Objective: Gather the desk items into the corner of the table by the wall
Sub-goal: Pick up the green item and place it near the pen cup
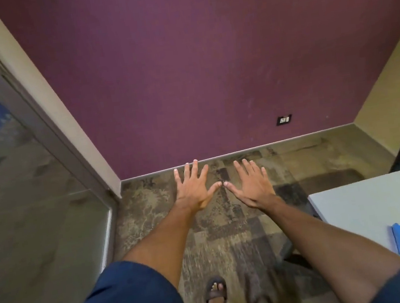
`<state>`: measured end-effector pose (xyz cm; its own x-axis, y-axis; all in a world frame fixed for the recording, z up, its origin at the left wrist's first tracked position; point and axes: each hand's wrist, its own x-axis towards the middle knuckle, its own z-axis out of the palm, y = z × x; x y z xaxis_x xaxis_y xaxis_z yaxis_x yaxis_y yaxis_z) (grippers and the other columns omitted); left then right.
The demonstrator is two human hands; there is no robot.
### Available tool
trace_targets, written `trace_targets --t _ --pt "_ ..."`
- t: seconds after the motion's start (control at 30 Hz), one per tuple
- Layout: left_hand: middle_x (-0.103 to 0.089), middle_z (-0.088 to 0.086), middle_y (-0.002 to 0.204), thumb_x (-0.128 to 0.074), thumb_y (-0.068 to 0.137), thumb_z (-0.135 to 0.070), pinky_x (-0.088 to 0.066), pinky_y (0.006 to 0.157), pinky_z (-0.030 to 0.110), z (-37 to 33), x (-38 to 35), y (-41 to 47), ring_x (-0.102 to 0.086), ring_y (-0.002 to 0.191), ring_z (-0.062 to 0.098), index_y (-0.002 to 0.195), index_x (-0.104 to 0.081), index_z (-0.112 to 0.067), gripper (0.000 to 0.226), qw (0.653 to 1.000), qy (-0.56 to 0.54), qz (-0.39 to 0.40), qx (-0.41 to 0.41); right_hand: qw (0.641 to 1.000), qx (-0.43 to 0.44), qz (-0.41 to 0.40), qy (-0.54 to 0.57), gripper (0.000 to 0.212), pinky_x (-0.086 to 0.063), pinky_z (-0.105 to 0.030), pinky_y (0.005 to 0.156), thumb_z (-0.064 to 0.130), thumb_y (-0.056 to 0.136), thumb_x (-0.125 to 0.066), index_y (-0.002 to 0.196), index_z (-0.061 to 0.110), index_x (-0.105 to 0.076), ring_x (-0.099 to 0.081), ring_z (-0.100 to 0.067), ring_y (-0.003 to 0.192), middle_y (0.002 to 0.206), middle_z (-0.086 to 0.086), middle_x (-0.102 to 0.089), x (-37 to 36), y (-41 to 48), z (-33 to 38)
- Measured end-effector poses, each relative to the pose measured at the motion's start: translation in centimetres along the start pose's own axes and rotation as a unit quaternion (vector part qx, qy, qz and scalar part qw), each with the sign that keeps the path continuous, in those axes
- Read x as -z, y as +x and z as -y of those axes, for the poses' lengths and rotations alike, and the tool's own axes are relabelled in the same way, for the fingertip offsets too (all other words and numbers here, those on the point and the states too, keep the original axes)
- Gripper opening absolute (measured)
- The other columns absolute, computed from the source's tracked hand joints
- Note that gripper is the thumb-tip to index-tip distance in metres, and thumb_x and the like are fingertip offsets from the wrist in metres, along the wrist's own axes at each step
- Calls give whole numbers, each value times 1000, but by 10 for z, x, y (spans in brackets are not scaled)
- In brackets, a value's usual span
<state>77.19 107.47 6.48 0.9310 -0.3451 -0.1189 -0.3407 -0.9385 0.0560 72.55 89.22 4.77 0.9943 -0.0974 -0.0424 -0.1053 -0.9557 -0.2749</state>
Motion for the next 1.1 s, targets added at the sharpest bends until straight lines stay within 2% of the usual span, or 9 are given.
trace_targets --t 0.13,0.27,0.53,0.73,0.8,1.1 --pt "10 7 162 -11 90 -73 12 114 59 8 16 95 9 149 29 154 -3 -28 79 999 13 24 -44 999 -43 -3 16 83 -11 -48 122 69 91 -27 155 20 -10 -9 -26 150 163 -9 -11 6 77 -9" --pt "11 9 161 -12 91 -71 12 114 59 2 30 155 10 148 31 154 -2 -27 78 996 18 32 -77 997 -75 -15 8 83 -10 -48 121 70 90 -27 155 22 -10 -8 -26 151 163 -9 -10 14 125 -22" --pt "12 9 161 -12 90 -72 13 115 60 -52 42 316 11 148 31 155 -2 -27 79 983 41 52 -172 985 -168 -36 15 85 -9 -49 121 72 89 -23 155 21 -8 -9 -26 151 163 -8 -11 37 239 -108" --pt "12 8 161 -12 90 -73 15 113 59 -128 42 429 12 148 31 154 -1 -27 80 970 50 60 -231 975 -218 -46 9 87 -6 -49 122 75 88 -19 155 22 -5 -6 -26 151 163 -8 -8 54 311 -203" --pt "11 8 162 -13 90 -73 14 115 59 -174 48 481 12 148 31 155 -2 -26 81 964 35 66 -257 967 -247 -51 22 87 -6 -49 122 75 87 -17 155 22 -4 -5 -26 151 163 -8 -7 72 344 -251" --pt "7 6 163 -18 90 -73 15 115 58 -311 70 617 9 149 30 155 -7 -27 80 940 30 59 -333 944 -320 -73 13 89 -8 -50 122 76 87 -17 156 20 -7 -7 -27 151 163 -8 -9 123 420 -380"
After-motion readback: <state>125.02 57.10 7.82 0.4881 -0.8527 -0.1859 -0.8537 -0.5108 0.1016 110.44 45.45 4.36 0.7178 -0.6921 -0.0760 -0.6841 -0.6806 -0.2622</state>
